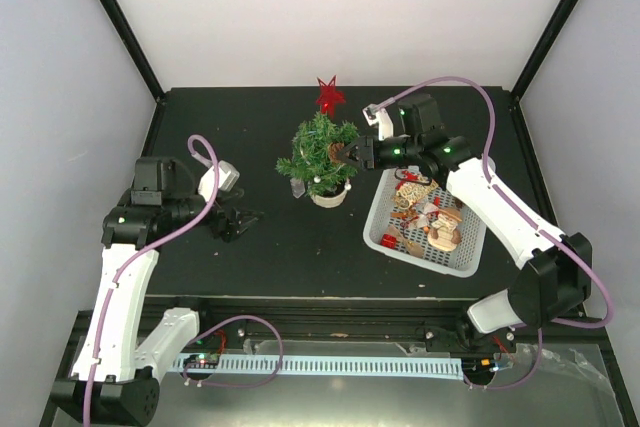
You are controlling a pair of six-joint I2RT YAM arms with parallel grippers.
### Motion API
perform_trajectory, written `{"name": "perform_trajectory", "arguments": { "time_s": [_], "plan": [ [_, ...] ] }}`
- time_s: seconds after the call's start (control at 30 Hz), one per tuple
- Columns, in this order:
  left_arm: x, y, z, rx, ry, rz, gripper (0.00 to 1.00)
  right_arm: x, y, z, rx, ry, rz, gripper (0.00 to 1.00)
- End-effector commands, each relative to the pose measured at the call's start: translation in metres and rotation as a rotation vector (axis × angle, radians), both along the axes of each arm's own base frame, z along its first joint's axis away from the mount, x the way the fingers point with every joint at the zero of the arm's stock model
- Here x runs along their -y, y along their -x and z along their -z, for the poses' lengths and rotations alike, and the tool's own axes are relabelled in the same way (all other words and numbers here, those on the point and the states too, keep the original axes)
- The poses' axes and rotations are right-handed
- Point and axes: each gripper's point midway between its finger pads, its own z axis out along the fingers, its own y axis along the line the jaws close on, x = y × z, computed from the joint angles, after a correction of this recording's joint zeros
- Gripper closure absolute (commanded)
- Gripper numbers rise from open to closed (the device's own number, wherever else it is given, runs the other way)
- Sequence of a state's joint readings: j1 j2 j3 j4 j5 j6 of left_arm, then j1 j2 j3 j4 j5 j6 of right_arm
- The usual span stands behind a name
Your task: Decorate the small christmas tree
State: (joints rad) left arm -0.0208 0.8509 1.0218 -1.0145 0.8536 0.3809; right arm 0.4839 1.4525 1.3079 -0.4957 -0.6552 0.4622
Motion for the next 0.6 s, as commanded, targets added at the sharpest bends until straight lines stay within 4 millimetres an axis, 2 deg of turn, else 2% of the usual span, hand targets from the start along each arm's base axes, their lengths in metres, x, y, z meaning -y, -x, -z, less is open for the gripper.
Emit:
{"name": "perform_trajectory", "arguments": {
  "time_s": [0.0, 0.33, 0.57],
  "plan": [
    [-0.0001, -0.0009, -0.0050, 0.025, 0.009, -0.002, 0.09, 0.0057, 0.0009, -0.0059, 0.023, 0.002, 0.019, 0.56],
    [0.0005, -0.0010, -0.0050, 0.019, 0.014, 0.001, 0.09, 0.0101, 0.0014, -0.0059, 0.024, 0.008, 0.032, 0.56],
    [0.0004, -0.0013, -0.0047, 0.021, 0.013, 0.001, 0.09, 0.0095, -0.0035, -0.0074, 0.027, 0.008, 0.045, 0.60]
  ]
}}
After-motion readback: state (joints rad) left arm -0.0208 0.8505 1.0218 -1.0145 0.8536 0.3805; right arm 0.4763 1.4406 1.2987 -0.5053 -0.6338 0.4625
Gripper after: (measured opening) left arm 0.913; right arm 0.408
